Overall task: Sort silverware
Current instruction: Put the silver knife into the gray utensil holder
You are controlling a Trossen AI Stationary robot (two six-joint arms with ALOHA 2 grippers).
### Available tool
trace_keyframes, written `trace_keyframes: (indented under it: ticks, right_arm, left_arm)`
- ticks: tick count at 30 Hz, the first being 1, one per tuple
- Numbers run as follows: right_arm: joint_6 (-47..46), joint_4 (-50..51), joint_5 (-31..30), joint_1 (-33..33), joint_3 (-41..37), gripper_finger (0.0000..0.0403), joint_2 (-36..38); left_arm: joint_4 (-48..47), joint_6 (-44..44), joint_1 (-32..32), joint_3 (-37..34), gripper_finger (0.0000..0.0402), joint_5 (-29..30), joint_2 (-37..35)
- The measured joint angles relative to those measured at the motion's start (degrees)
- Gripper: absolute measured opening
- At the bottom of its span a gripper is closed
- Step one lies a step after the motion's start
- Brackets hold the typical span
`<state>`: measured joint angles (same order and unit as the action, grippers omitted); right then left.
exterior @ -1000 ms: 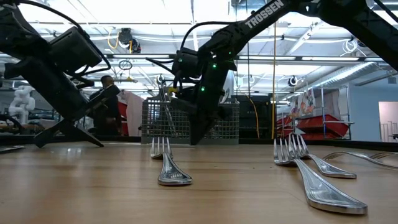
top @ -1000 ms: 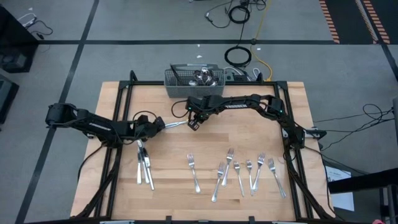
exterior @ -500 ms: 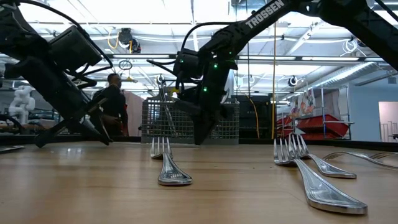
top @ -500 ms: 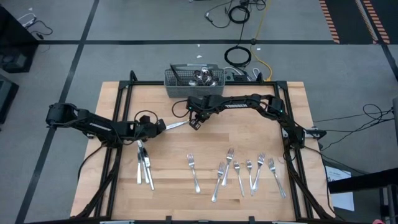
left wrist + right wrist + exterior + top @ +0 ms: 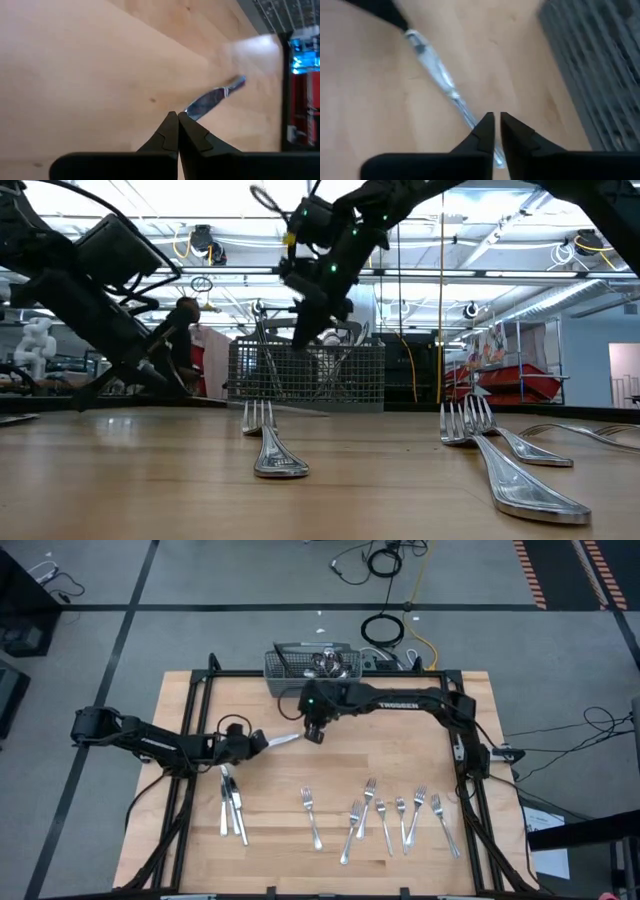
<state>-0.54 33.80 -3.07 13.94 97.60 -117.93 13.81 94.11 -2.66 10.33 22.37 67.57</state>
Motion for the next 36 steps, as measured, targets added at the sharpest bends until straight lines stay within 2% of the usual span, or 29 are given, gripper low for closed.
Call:
trace_keyframes:
  ticks: [4,8,11,13,30,33,36]
  right_arm:
    - [5.95,-1.12,4.18,-0.53,0.09,0.0095,1.16]
    - [8.65,-0.66,4.54,-1.35,0.04,0.0168,-1.09]
    - [9.19,-2.40,4.70,-2.26,0.06,0.0200,-3.66]
    - [9.49,-3.37,4.72,-2.61,0.07,0.0206,-5.46]
    - [9.14,-6.68,2.32,-1.91,0.07,0.0200,-12.90]
    - [8.23,-6.56,-0.75,-1.97,0.09,0.0160,-12.90]
    - [8.73,-6.43,-2.36,-2.01,0.09,0.0081,-12.90]
  left_arm:
    - [4.14,-0.52,0.02,0.07,0.0001,-1.38,-0.09]
    - [6.35,-0.52,0.02,0.13,0.0001,-1.83,-0.39]
    - [6.80,-0.53,0.04,0.20,0.0001,-1.99,-0.59]
    - [6.82,-0.55,0.04,0.20,0.0001,-2.36,-0.59]
    - [9.92,-0.53,0.07,0.28,0.0000,-4.97,-0.68]
    - [10.33,-0.55,0.07,0.28,0.0000,-5.03,-0.68]
    - [11.44,-1.65,0.04,0.30,0.0000,-5.31,-0.68]
